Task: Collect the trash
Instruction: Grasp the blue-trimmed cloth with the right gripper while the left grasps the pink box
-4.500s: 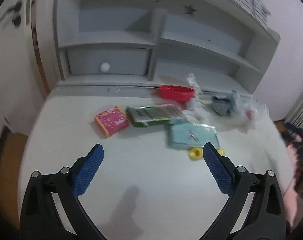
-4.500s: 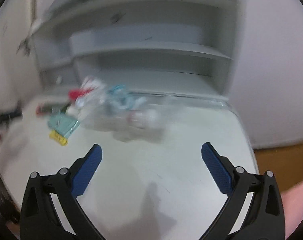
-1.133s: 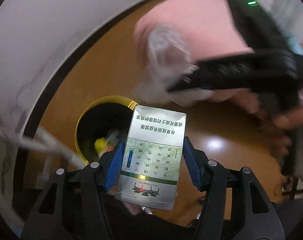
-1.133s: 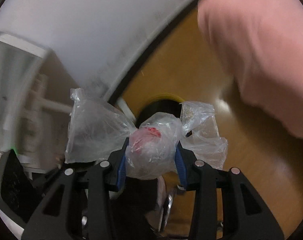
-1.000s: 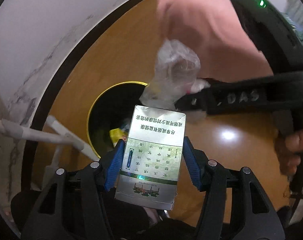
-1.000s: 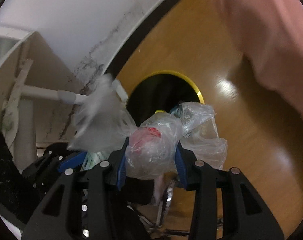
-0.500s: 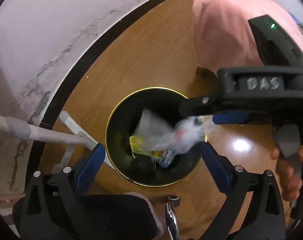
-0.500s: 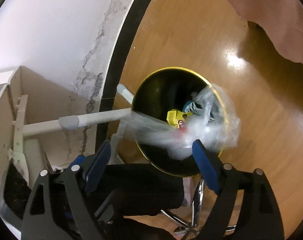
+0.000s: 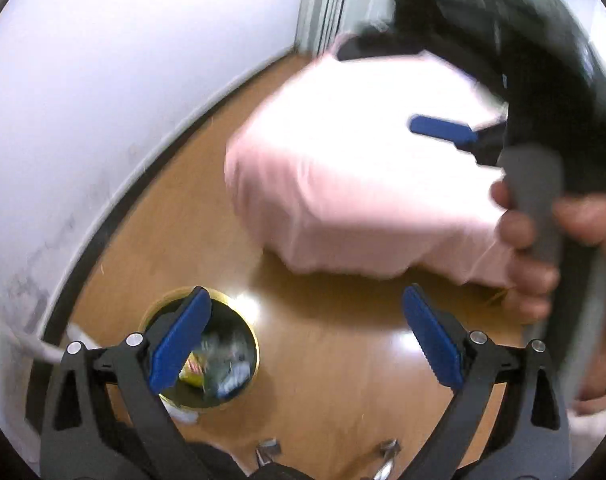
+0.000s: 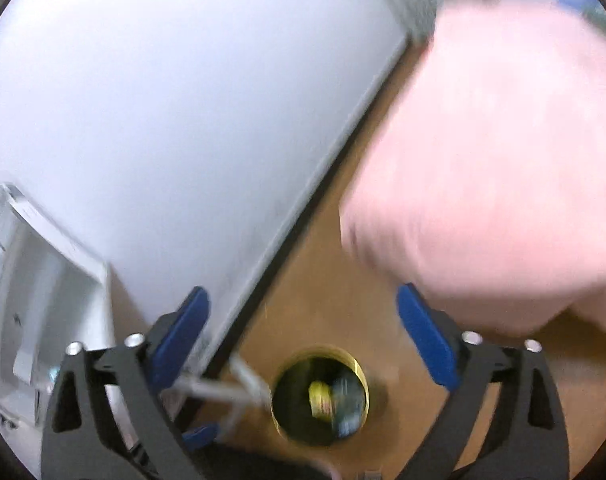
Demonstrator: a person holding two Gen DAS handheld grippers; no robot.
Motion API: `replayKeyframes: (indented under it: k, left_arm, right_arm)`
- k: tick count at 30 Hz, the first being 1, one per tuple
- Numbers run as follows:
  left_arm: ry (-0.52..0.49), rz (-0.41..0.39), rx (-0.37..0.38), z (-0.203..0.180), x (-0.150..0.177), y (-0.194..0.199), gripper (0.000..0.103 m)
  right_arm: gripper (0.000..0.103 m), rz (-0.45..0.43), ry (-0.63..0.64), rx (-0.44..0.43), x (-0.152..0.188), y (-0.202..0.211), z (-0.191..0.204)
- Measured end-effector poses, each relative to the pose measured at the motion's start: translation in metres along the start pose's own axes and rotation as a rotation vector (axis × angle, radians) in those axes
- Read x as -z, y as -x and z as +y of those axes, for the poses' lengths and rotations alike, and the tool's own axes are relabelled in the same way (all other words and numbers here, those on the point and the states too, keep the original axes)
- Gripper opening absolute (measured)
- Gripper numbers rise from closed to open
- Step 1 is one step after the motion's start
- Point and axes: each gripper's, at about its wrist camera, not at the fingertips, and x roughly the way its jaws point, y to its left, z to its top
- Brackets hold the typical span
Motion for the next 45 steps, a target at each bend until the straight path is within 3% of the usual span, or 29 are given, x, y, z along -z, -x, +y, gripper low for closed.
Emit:
replayKeyframes:
  k: [1,3,7,9,12,13,16,18,20,22,26,31,40,42,44,45]
  left_arm:
    - [-0.001,-0.039,-0.007,0.002,-0.005,0.022,0.094]
    - [0.017,-0.122,-0.036,0.022,-0.012,0.074,0.094]
    - [0.099,-0.249,-0.166,0.075,-0.004,0.163,0.096]
    - [0.165,-0.297,-0.285,0.115,0.016,0.206,0.096]
    - [0.283,-0.302,-0.5,0.175,0.061,0.258,0.096]
    - [0.345,-0.285,-0.59,0.201,0.086,0.278,0.096]
    - [0.529,-0.248,-0.766,0.253,0.142,0.32,0.096]
    - [0.711,-0.221,-0.906,0.29,0.19,0.354,0.096]
    - [0.882,-0.222,-1.002,0.319,0.238,0.39,0.096]
    - [0.976,-0.206,-1.06,0.338,0.269,0.412,0.096]
    - [1.107,-0.155,-1.116,0.381,0.325,0.445,0.096]
    - [1.147,-0.119,-1.091,0.413,0.336,0.437,0.096]
    - [1.115,-0.058,-1.046,0.451,0.337,0.416,0.094]
    - [1.105,-0.028,-1.03,0.46,0.339,0.411,0.073]
    - [1.091,-0.032,-1.014,0.461,0.34,0.408,0.051]
    - [1.079,-0.026,-1.029,0.46,0.339,0.407,0.05]
  right_arm:
    - [0.096,-0.06,0.035,0.01,-0.004,0.02,0.013]
    - [0.096,-0.098,0.112,0.019,-0.005,0.038,0.04]
    - [0.096,-0.056,0.314,0.008,0.015,0.032,0.107]
    - [0.096,-0.022,0.411,-0.013,0.033,0.019,0.141]
    - [0.096,0.038,0.55,-0.08,0.063,-0.001,0.195]
    - [0.096,0.059,0.595,-0.111,0.075,-0.008,0.216]
    - [0.096,0.124,0.693,-0.195,0.108,-0.027,0.275]
    - [0.096,0.166,0.739,-0.256,0.127,-0.037,0.312]
    - [0.096,0.208,0.797,-0.328,0.15,-0.049,0.354]
    - [0.096,0.239,0.86,-0.385,0.175,-0.054,0.394]
    - [0.096,0.273,0.996,-0.461,0.23,-0.07,0.467]
    - [0.091,0.301,1.106,-0.503,0.277,-0.092,0.523]
    - [0.073,0.397,1.214,-0.44,0.319,-0.145,0.576]
    - [0.067,0.407,1.213,-0.432,0.32,-0.152,0.581]
    - [0.052,0.425,1.208,-0.435,0.321,-0.158,0.582]
    - [0.04,0.443,1.204,-0.436,0.321,-0.161,0.583]
